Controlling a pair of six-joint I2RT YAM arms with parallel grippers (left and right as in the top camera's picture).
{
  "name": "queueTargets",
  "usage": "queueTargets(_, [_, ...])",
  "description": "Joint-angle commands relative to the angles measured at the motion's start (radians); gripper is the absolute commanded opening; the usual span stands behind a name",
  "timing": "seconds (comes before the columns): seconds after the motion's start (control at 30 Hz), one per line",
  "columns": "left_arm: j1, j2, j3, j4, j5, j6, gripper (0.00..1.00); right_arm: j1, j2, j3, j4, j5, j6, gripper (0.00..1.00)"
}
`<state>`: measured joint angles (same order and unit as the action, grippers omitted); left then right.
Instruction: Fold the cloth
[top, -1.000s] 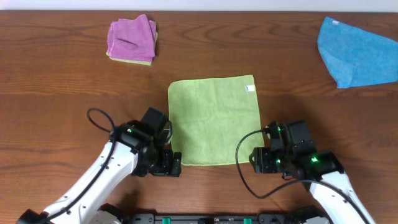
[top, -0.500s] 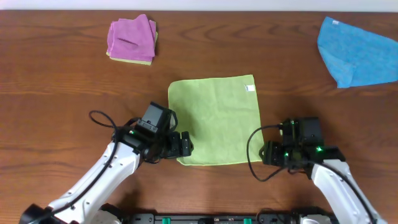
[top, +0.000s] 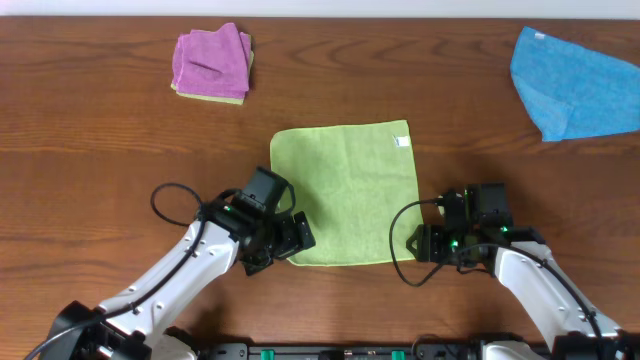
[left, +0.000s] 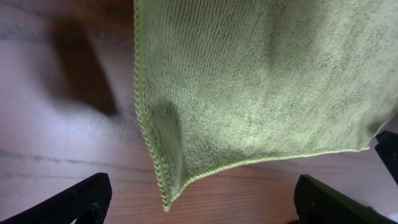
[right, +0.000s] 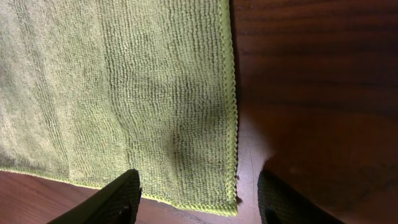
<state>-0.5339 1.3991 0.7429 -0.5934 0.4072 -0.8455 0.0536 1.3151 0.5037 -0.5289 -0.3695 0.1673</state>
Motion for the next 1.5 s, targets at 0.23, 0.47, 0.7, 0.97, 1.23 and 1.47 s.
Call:
queueTargets(0.23, [-0.058, 0.026, -0.002, -0.016, -0.126, -0.224, 0.61, -0.006, 0.026, -0.009, 0.006, -0.001, -0.039, 0.62])
queueTargets(0.47, [-0.086, 0.092, -0.002, -0.001, -0.152, -0.270, 0.45, -0.007, 0.026, -0.009, 0.006, 0.003, -0.062, 0.62])
queueTargets(0.7, [-0.089, 0.114, -0.002, 0.020, -0.156, -0.285, 0.06, -0.006, 0.026, -0.009, 0.006, 0.003, -0.064, 0.61])
queueTargets(0.97, [-0.089, 0.114, -0.002, 0.027, -0.164, -0.285, 0.06, -0.006, 0.026, -0.009, -0.033, -0.005, -0.079, 0.60])
queueTargets(1.23, [-0.088, 0.114, -0.002, 0.027, -0.179, -0.285, 0.06, -0.006, 0.030, -0.009, -0.048, -0.039, -0.073, 0.56])
queueTargets(1.47, [-0.089, 0.114, -0.002, 0.029, -0.196, -0.285, 0.06, 0.000, 0.107, -0.009, 0.000, -0.040, -0.048, 0.51])
